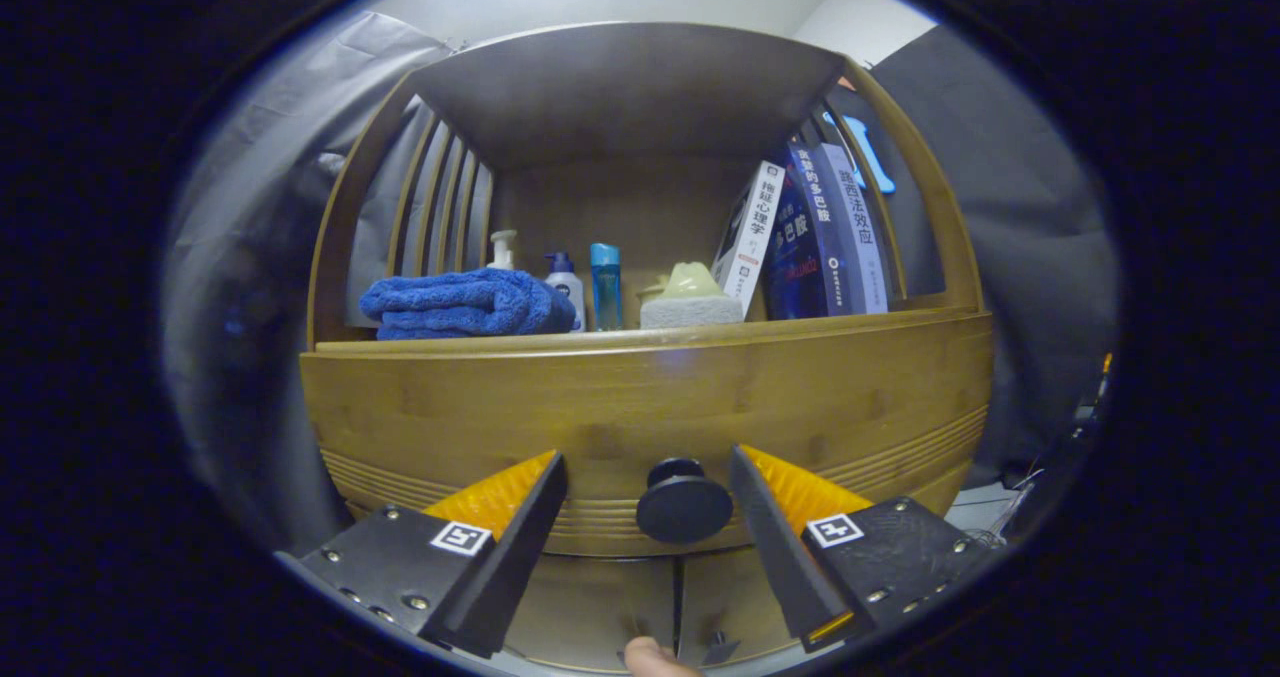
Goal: Pull open the drawer, take out the items inside it, and place them on the countertop above the cabinet.
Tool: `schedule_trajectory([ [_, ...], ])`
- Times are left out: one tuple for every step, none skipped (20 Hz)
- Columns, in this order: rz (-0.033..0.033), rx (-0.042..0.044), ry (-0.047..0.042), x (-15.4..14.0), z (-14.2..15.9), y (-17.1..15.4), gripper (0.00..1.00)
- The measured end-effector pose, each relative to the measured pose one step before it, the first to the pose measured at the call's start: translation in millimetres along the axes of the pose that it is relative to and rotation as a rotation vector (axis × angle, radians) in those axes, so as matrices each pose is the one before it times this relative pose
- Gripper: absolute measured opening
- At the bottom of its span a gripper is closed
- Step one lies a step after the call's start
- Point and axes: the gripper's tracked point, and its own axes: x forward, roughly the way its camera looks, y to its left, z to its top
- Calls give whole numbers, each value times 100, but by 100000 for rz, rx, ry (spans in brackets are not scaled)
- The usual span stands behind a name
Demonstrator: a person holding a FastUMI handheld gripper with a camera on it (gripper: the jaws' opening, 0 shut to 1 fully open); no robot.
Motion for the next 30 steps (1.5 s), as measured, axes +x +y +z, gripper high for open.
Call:
schedule_trajectory([
  [62,-525,221,37,-22,-18,99],
  [74,-458,-213,34,37,-54,99],
  [57,-256,88,14,1,26,99],
  [62,-1012,258,53,-214,-14,99],
  [40,-2293,708,24,-309,12,99],
  [-178,-2580,2283,194,-681,-117,99],
  [155,-1351,3566,-42,-1110,-130,99],
  [9,-15,2494,-52,-972,-510,99],
  [-362,568,966,-61,-572,-545,99],
  [-1683,612,726,-602,-239,-561,99],
  [-1838,882,1162,-790,-454,-541,99],
  [-1412,1262,811,-872,-452,-217,99],
  [-568,946,1290,-867,-327,-138,99],
  [-555,-498,186,-755,-44,-166,99],
  [-94,-1607,-582,-866,316,-59,99],
  [1061,-1834,-866,-848,374,234,99],
  [1561,-2108,-185,-964,408,436,99],
  [1557,-2001,-176,-1212,335,355,99],
  [1176,-1745,-585,-1155,675,292,99],
  [245,-460,-829,-1059,734,-100,99],
  [-427,-70,-781,-1099,705,-100,98],
  [-1021,-228,806,-1371,271,-63,98],
  [-156,588,427,-1492,203,77,97],
  [-433,631,112,-1155,252,143,96],
  [-783,1192,705,-1253,46,-68,96],
  [375,526,640,-1164,100,302,96],
  [647,-168,-340,-1085,576,338,96],
  [552,-1067,-317,-824,605,174,96],
  [-428,-1234,-140,-1019,818,-75,96],
  [-1125,-1254,-924,-888,838,-342,96],
])
